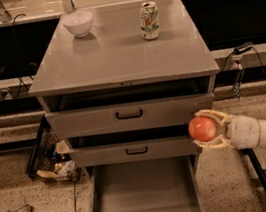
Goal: Pick apple from bottom drawer and place on counter
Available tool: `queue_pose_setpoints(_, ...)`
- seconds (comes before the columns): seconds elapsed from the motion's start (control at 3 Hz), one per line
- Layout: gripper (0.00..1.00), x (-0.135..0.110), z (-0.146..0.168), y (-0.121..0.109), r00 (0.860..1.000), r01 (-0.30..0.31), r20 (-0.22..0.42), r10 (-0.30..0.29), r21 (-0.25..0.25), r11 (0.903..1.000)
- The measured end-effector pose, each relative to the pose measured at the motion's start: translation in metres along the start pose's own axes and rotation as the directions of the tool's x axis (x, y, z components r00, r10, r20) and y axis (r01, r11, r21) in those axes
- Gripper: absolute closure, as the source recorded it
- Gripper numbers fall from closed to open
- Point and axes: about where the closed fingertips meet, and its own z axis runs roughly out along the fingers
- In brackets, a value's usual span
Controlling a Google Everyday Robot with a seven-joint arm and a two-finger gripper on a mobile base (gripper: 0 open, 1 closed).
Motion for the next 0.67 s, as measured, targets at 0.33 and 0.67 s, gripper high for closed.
queue_pose_setpoints(0.33, 1.0, -0.049, -0.015, -0.051, 0.998, 0.048, -0.033, -0.046, 0.054, 0.9974)
queue_pose_setpoints(0.67, 1.0, -0.076, -0.015, -0.105, 0.996, 0.048, -0.08, -0.041, 0.095, 0.9943)
